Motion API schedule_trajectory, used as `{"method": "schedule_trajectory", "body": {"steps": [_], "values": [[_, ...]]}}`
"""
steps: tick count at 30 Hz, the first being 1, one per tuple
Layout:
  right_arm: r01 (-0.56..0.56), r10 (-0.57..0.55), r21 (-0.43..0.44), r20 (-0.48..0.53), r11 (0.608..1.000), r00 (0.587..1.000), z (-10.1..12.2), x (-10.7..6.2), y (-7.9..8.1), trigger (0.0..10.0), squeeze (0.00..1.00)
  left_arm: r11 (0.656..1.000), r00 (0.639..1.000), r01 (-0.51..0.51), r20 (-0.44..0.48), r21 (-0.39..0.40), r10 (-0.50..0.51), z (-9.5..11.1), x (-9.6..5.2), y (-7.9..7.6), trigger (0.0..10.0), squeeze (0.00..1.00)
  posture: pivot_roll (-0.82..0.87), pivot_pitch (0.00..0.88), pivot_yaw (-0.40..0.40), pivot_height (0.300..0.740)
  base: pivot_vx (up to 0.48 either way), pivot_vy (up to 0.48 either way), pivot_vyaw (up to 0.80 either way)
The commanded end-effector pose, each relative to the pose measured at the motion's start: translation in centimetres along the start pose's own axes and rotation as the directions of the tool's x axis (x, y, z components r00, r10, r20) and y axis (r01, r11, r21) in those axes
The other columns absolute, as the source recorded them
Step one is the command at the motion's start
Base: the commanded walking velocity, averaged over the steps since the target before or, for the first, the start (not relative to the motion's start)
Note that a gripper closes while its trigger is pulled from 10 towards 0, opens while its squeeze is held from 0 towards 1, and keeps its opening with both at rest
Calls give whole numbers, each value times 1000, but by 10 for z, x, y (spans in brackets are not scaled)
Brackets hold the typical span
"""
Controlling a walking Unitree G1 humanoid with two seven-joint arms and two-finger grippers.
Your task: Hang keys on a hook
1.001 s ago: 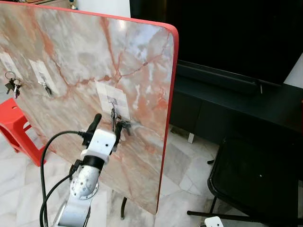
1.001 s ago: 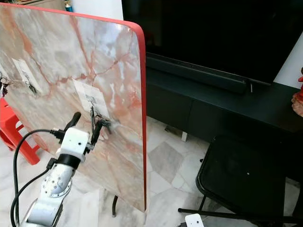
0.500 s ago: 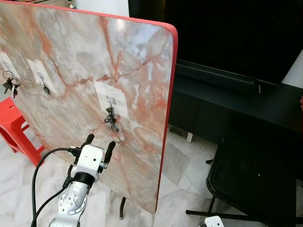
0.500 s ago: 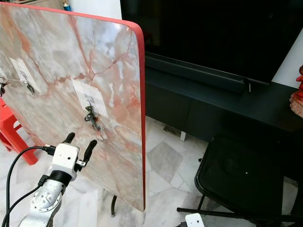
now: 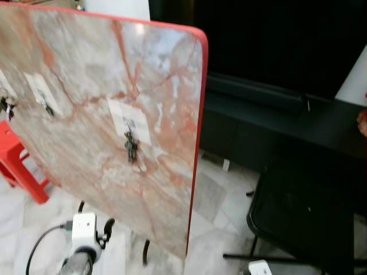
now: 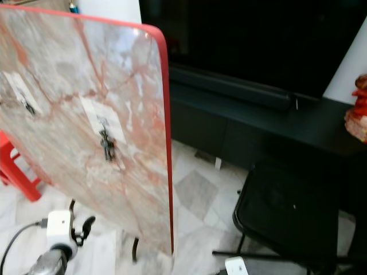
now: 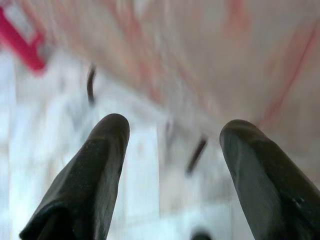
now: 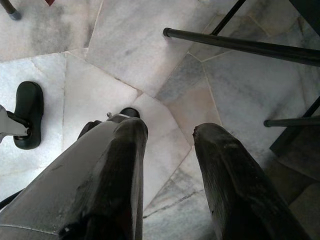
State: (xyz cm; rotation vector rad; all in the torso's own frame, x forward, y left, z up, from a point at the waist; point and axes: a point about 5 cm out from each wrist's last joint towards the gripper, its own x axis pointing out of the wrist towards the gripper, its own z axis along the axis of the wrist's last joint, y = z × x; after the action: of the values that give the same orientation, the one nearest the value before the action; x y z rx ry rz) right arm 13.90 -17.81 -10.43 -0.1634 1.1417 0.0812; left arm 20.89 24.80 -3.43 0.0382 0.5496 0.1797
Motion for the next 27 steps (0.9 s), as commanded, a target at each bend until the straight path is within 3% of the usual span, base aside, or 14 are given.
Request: {"method": "schedule_trajectory", "body": {"steps": [1, 7, 14, 27], "values": [[2, -2, 12, -5, 1000, 1000, -1, 0, 0, 10000, 0, 1000, 998, -18, -66, -1, 18, -9, 0, 2, 10000, 0, 66, 0, -34, 740, 0, 0, 0], [0, 0, 8, -13, 1000, 1000, -2, 0, 0, 10000, 0, 1000, 962, -17, -272, 20, 22, -50, -11, -4, 10000, 0, 50, 0, -27, 740, 0, 0, 0], [0, 1, 11, -20, 1000, 1000, -5, 0, 2, 10000, 0, 998, 948, -7, -317, 55, 24, -59, -14, -7, 10000, 0, 45, 0, -20, 740, 0, 0, 0], [21, -19, 33, -34, 999, 999, -9, -1, 2, 10000, 0, 995, 908, -59, -409, 77, 86, -75, -27, 21, 10000, 0, 39, 0, -9, 740, 0, 265, 0]]}}
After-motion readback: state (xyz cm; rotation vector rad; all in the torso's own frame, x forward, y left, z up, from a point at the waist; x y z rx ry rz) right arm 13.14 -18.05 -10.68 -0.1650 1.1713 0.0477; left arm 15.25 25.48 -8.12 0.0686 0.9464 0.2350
